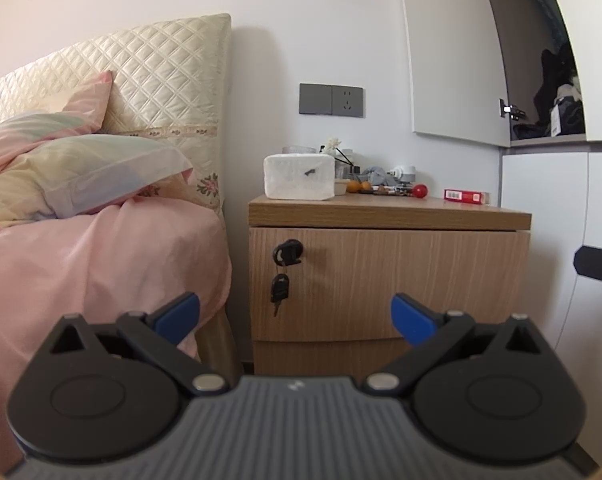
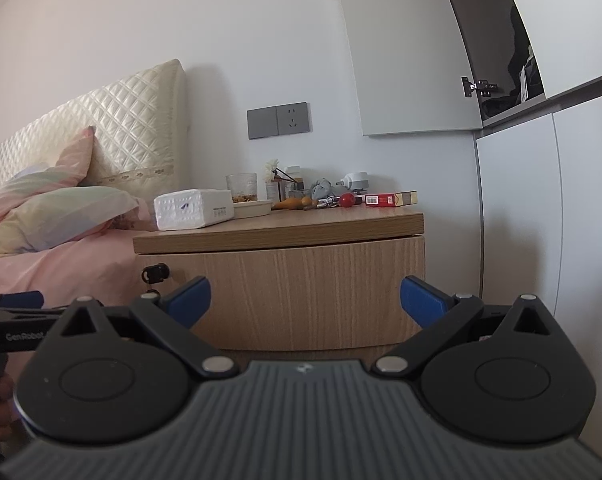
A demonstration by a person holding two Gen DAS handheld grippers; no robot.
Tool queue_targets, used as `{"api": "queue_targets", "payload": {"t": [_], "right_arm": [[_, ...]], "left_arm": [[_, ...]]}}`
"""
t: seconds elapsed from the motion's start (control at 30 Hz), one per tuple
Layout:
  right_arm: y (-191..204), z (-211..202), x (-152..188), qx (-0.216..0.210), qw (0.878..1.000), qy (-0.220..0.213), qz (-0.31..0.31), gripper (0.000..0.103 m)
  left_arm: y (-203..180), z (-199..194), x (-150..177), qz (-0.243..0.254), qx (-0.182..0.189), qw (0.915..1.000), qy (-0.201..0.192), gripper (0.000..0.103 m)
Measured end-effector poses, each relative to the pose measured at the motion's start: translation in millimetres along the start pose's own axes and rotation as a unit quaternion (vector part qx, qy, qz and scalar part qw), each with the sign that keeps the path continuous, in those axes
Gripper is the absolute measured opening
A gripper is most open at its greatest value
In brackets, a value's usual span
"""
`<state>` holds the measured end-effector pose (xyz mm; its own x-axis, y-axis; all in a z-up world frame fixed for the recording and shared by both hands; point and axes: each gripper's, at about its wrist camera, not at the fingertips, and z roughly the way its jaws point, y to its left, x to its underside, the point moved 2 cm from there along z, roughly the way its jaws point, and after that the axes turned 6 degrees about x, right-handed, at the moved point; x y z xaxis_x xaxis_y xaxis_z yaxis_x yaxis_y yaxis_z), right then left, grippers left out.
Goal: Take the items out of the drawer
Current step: 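Move both grippers toward the wooden nightstand drawer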
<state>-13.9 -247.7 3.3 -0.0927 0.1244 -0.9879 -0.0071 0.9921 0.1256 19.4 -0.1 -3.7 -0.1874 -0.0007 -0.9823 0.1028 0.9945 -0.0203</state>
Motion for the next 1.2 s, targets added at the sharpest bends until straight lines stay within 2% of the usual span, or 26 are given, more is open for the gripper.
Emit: {"api": "queue_targets", "payload": {"t": [0.27, 1.2], "right_arm": [[-1, -3, 0, 0.004, 1.000, -0.002, -0.003, 0.103], [0, -8, 8, 0.017, 1.000, -0.007, -0.002, 0.103]], "left_arm": [[-2, -5, 0, 0.001, 0.000, 1.0000, -0.005, 0.103], [2, -6, 3, 0.015, -0.006, 0.9996, 0.024, 0.103]]}}
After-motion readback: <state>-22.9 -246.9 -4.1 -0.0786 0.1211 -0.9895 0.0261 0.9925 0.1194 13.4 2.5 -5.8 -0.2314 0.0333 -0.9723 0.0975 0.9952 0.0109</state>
